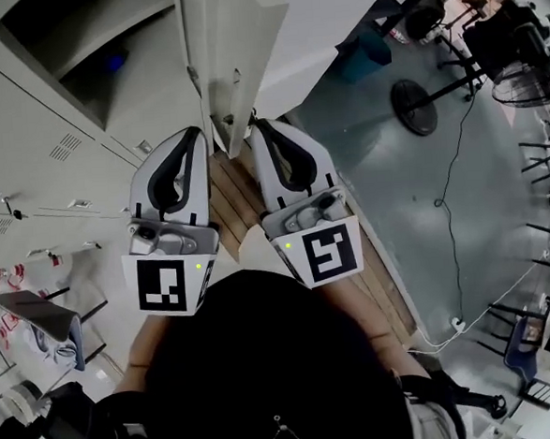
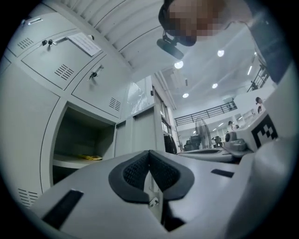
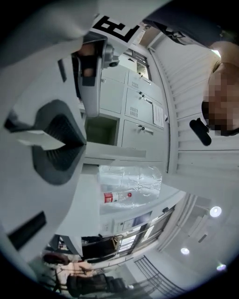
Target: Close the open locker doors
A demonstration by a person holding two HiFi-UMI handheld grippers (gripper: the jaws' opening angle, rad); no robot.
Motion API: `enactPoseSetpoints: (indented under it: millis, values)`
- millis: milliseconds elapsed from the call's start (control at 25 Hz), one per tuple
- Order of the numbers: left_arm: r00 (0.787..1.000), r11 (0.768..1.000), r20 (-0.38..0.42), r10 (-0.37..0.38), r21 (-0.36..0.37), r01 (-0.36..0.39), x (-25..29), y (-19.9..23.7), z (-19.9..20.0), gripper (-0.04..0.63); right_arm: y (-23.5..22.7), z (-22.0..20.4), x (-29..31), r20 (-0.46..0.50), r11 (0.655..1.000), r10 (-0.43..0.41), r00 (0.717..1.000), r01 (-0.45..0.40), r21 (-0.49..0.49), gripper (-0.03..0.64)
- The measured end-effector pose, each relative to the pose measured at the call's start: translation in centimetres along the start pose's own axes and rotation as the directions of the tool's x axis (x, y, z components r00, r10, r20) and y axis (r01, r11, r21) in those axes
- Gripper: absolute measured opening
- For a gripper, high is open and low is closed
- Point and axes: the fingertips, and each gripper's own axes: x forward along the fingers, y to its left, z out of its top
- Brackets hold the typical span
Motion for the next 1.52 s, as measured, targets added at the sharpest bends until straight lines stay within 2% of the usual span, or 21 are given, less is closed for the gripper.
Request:
enactPoseSetpoints:
  millis: [240,400,560,840,1160,1520]
  values:
    - [0.990,0.990,-0.033,0.137,0.039,-0.136,1.9,-3.3,1.4,0.003,-3.3,0.6,-0.8,-0.007,0.985,0.169,0.986,-0.169,0.025,0.002]
    - [0.980,0.981,-0.058,0.189,0.059,-0.186,2.7,-3.7,1.3,0.003,-3.8,0.2,-0.1,-0.021,0.964,0.262,0.965,-0.260,0.048,0.002]
    - [0.972,0.975,-0.093,0.216,0.063,-0.211,3.0,-3.2,0.5,0.003,-2.8,-0.8,0.9,-0.044,0.926,0.371,0.927,-0.366,0.092,0.002]
    - [0.959,0.966,-0.127,0.254,0.072,-0.246,2.4,-1.5,-0.7,0.003,-1.3,-2.0,1.5,-0.007,0.846,0.510,0.860,-0.500,0.187,0.086]
    - [0.943,0.953,-0.148,0.299,0.089,-0.289,1.1,-0.6,-1.4,0.003,-0.9,-4.3,2.0,-0.048,0.804,0.579,0.814,-0.560,0.201,0.135]
    - [0.937,0.950,-0.165,0.308,0.101,-0.294,1.0,-0.9,-1.8,0.003,-0.5,-5.4,2.3,-0.075,0.753,0.651,0.755,-0.629,0.193,0.153]
